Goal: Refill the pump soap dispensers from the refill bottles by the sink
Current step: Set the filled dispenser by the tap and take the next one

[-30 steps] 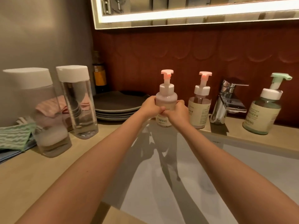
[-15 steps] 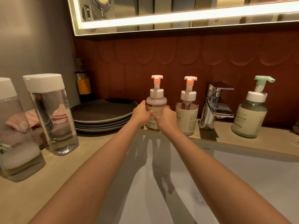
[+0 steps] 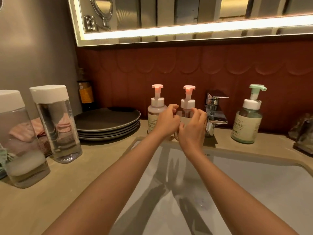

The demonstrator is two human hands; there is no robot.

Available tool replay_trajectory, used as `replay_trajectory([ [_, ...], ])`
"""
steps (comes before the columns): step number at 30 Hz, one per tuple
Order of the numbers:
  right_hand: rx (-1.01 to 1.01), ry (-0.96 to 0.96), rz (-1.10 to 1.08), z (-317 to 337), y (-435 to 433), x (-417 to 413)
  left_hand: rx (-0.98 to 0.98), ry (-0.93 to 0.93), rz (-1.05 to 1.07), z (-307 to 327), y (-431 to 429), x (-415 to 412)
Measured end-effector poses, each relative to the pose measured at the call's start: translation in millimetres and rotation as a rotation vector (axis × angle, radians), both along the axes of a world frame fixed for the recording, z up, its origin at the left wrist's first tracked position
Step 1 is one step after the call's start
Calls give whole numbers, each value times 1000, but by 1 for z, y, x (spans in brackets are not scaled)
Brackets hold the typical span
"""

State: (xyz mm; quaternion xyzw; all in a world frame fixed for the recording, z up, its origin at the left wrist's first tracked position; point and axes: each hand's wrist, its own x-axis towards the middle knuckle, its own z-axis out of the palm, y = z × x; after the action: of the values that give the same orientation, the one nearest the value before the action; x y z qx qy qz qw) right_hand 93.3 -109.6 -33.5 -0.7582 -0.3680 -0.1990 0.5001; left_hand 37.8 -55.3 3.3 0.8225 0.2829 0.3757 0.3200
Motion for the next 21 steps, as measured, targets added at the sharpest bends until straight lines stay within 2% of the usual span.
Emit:
replay_trajectory([
  [3,-127,59,-4,1,-2,2,-165,23,-49,-5,-4,11],
  [6,-149,385,103,7,1,15,-270,42,-40,-5,-5,16],
  [8,-150,514,156,10,6,24,-310,51,-27,-4,-6,18],
  [17,-184,480,146,11,2,12,-334,-8,50,5,-12,-14],
  [21,-161,465,181,14,-8,-12,-271,29,88,22,-23,-40],
])
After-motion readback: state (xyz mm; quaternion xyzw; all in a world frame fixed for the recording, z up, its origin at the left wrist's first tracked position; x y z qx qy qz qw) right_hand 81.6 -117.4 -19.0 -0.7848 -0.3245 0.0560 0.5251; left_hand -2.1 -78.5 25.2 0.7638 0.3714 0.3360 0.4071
